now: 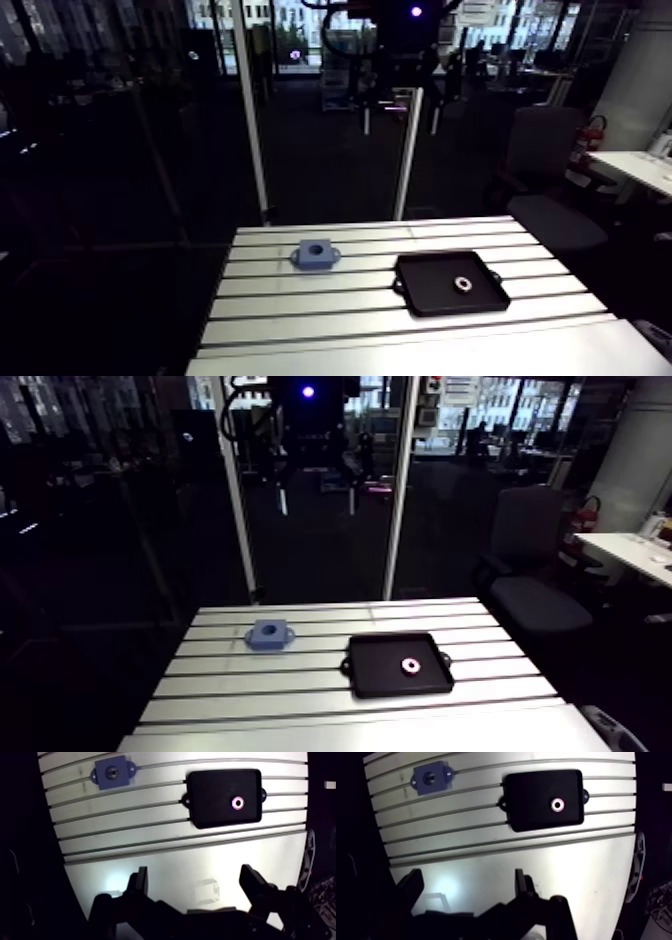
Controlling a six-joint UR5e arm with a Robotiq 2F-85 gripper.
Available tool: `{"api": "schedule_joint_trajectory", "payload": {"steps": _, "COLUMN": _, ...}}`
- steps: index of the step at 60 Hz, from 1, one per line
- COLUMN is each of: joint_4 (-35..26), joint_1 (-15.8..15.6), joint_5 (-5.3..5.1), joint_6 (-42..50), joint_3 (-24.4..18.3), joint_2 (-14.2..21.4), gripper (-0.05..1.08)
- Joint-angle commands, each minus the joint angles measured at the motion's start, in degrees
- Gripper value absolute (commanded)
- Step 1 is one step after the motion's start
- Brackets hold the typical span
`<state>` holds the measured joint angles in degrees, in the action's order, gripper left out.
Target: Pick up the bearing and press it into the housing until flush.
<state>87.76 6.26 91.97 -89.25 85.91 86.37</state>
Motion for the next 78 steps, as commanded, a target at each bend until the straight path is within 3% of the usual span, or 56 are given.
{"api": "schedule_joint_trajectory", "payload": {"steps": 1, "joint_4": 2.2, "joint_1": 2.2, "joint_5": 0.85, "joint_6": -4.7, "joint_3": 2.8, "joint_2": -1.0, "gripper": 0.00}}
{"api": "schedule_joint_trajectory", "payload": {"steps": 9, "joint_4": 7.1, "joint_1": 7.1, "joint_5": 0.98, "joint_6": -10.4, "joint_3": 6.3, "joint_2": -0.5, "gripper": 0.00}}
{"api": "schedule_joint_trajectory", "payload": {"steps": 11, "joint_4": 8.5, "joint_1": 10.4, "joint_5": 0.81, "joint_6": -12.8, "joint_3": 7.9, "joint_2": -0.1, "gripper": 0.00}}
{"api": "schedule_joint_trajectory", "payload": {"steps": 13, "joint_4": 8.8, "joint_1": 11.6, "joint_5": 0.80, "joint_6": -13.8, "joint_3": 8.6, "joint_2": 0.0, "gripper": 0.00}}
{"api": "schedule_joint_trajectory", "payload": {"steps": 22, "joint_4": 11.4, "joint_1": 13.6, "joint_5": 0.78, "joint_6": -16.7, "joint_3": 10.5, "joint_2": -0.3, "gripper": 0.01}}
{"api": "schedule_joint_trajectory", "payload": {"steps": 34, "joint_4": 20.7, "joint_1": 17.5, "joint_5": 0.46, "joint_6": -25.8, "joint_3": 15.8, "joint_2": -1.5, "gripper": 0.01}}
{"api": "schedule_joint_trajectory", "payload": {"steps": 44, "joint_4": 25.8, "joint_1": 18.0, "joint_5": 0.62, "joint_6": -28.4, "joint_3": 19.3, "joint_2": -3.7, "gripper": 0.01}}
{"api": "schedule_joint_trajectory", "payload": {"steps": 51, "joint_4": 33.5, "joint_1": 18.1, "joint_5": 0.04, "joint_6": -30.1, "joint_3": 22.4, "joint_2": -4.7, "gripper": 0.01}}
{"api": "schedule_joint_trajectory", "payload": {"steps": 72, "joint_4": 34.3, "joint_1": 17.7, "joint_5": -0.26, "joint_6": -27.8, "joint_3": 24.8, "joint_2": -5.5, "gripper": 0.01}}
{"api": "schedule_joint_trajectory", "payload": {"steps": 78, "joint_4": 34.2, "joint_1": 17.8, "joint_5": -1.43, "joint_6": -27.4, "joint_3": 25.3, "joint_2": -6.3, "gripper": 0.01}}
